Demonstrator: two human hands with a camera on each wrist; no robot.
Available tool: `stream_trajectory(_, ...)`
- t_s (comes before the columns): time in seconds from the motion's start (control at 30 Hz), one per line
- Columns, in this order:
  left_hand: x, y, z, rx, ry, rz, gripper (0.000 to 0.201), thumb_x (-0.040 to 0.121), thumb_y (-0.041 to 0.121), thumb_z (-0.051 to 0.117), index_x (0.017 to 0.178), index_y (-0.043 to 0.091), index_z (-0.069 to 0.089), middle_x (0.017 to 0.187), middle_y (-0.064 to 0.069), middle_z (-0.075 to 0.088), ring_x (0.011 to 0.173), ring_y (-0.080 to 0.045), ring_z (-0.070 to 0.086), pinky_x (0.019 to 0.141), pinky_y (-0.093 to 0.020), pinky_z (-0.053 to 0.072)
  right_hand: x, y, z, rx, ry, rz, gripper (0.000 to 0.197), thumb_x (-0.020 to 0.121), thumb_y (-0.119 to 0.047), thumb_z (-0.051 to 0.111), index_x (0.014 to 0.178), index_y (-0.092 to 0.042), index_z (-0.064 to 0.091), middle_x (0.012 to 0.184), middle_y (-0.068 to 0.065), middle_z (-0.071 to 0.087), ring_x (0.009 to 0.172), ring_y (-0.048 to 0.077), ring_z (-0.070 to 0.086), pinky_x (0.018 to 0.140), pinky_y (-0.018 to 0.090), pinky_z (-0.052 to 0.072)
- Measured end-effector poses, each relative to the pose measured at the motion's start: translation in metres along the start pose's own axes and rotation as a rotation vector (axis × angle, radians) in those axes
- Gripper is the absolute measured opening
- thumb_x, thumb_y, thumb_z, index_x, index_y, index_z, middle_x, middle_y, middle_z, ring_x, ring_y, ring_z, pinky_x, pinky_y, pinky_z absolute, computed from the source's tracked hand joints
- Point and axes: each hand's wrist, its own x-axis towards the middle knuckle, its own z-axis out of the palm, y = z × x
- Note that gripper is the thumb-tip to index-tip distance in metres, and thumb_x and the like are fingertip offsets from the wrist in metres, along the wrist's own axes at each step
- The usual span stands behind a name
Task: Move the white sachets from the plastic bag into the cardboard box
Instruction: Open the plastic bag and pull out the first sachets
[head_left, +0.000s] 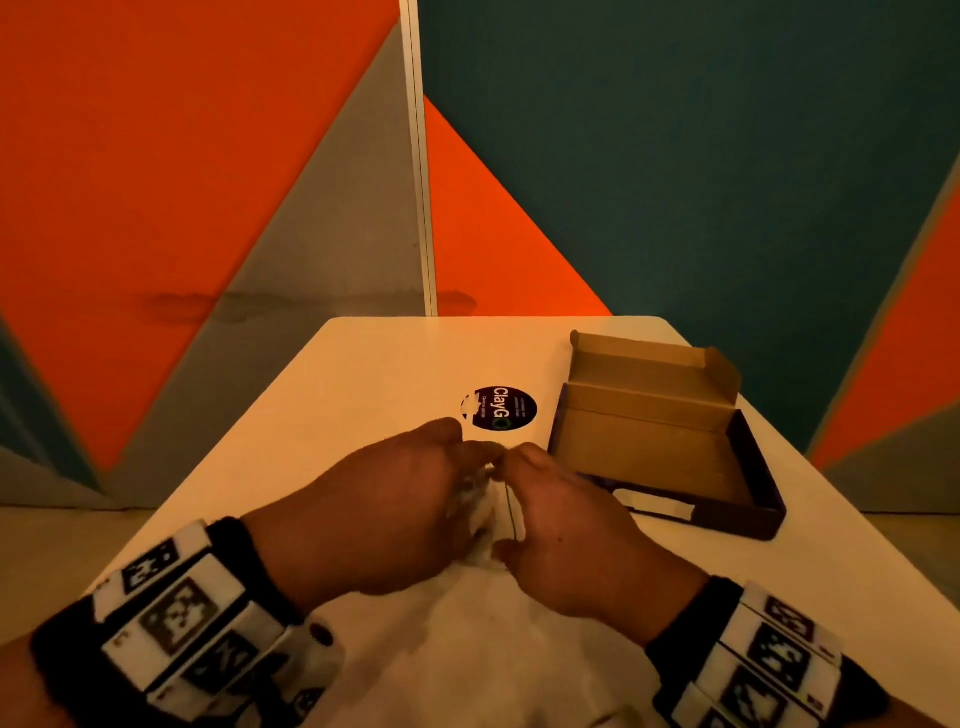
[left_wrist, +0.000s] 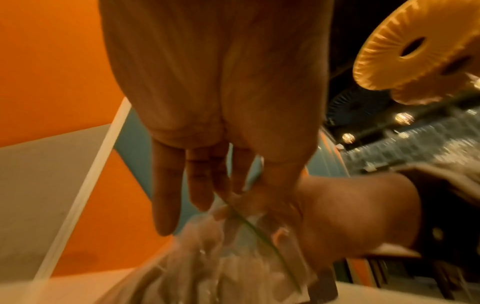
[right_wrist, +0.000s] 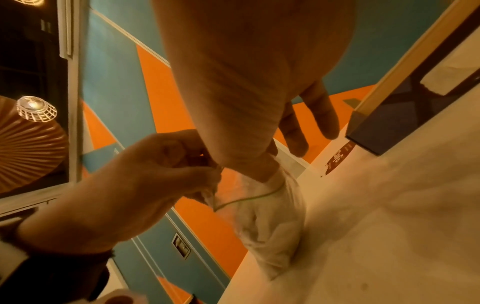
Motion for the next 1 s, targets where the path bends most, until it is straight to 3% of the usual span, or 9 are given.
stream_trajectory(0.1,-0.001,-0.026,-0.003,-0.297,-0.096,-0.016,0.093,0.074,0.059,0.075,0.149,0.05,0.02,0.134,0.021,0.041,0.12,0.005,0.042,0.101,-0.017,0.04,-0.001,0.015,0.001,0.027,-0.026,0.041,0.054,0.086,-0.032,0.07,0.133,-0.044,0.044,0.121,-0.021,0.05,0.085,-0.003,0.05,0.073,0.012,0.041)
stream_trajectory(0.23,0.014,-0.057,0.023,-0.131,-0.351,-0.085,0.124,0.065,0.057,0.084,0.154,0.044,-0.003,0.163,0.019,0.002,0.152,-0.01,0.005,0.125,-0.037,0.015,0.001,0.034,0.008,0.055,-0.029,0.084,0.05,0.078,-0.039,0.078,0.123,-0.043,0.056,0.109,-0.023,0.056,0.07,-0.01,0.044,0.066,0.005,0.031)
stream_trajectory(0.3,0.023,-0.062,0.039,-0.084,-0.454,-0.069,0.128,0.067,0.054,0.084,0.155,0.04,-0.008,0.164,0.017,-0.006,0.152,-0.012,-0.006,0.125,-0.036,0.003,0.002,0.037,0.01,0.047,-0.016,0.094,0.054,0.075,-0.046,0.078,0.124,-0.046,0.054,0.105,-0.025,0.055,0.076,-0.008,0.048,0.076,0.015,0.04)
stream_trajectory(0.33,0.027,-0.063,0.046,-0.101,-0.474,-0.055,0.129,0.067,0.052,0.085,0.156,0.039,-0.007,0.165,0.014,-0.002,0.152,-0.012,-0.001,0.125,-0.034,0.003,0.004,0.038,0.009,0.042,-0.017,0.093,0.057,0.075,-0.05,0.076,0.126,-0.049,0.051,0.103,-0.025,0.055,0.083,-0.005,0.051,0.083,0.02,0.042)
stream_trajectory(0.43,0.034,-0.064,0.063,-0.18,-0.443,-0.048,0.12,0.066,0.049,0.086,0.155,0.039,0.007,0.154,0.012,0.029,0.139,-0.011,0.034,0.121,-0.031,0.024,0.006,0.036,0.009,-0.017,-0.046,0.085,0.055,0.078,-0.06,0.068,0.128,-0.054,0.048,0.105,-0.021,0.055,0.099,-0.001,0.051,0.095,0.027,0.038)
stream_trajectory(0.5,0.037,-0.065,0.067,-0.147,-0.402,-0.023,0.108,0.065,0.055,0.083,0.15,0.042,0.017,0.136,0.012,0.041,0.123,-0.01,0.045,0.114,-0.036,0.038,0.008,0.035,0.01,-0.03,-0.034,0.082,0.04,0.083,-0.059,0.062,0.122,-0.054,0.056,0.109,-0.021,0.054,0.103,0.0,0.05,0.096,0.028,0.036)
stream_trajectory(0.63,0.033,-0.07,0.066,-0.123,-0.402,-0.024,0.098,0.069,0.061,0.078,0.147,0.041,0.023,0.135,0.011,0.041,0.12,-0.01,0.045,0.111,-0.034,0.04,0.012,0.04,0.015,0.005,-0.002,0.083,0.023,0.09,-0.046,0.061,0.112,-0.048,0.068,0.123,-0.024,0.049,0.113,0.0,0.046,0.098,0.023,0.041)
stream_trajectory(0.8,0.024,-0.079,0.066,-0.163,-0.382,-0.045,0.088,0.07,0.059,0.079,0.143,0.043,0.031,0.135,0.014,0.044,0.119,-0.006,0.045,0.111,-0.029,0.039,0.017,0.035,0.015,0.051,0.055,0.034,0.022,0.097,-0.036,0.055,0.115,-0.04,0.067,0.143,-0.029,0.037,0.123,-0.005,0.034,0.103,0.017,0.032)
stream_trajectory(1.0,0.022,-0.084,0.066,-0.159,-0.379,-0.054,0.09,0.072,0.059,0.078,0.146,0.041,0.029,0.138,0.015,0.042,0.123,-0.006,0.044,0.113,-0.028,0.036,0.022,0.024,0.016,0.056,-0.119,-0.015,0.044,0.091,-0.036,0.06,0.133,-0.045,0.051,0.152,-0.032,0.023,0.138,0.0,0.022,0.117,0.029,0.023)
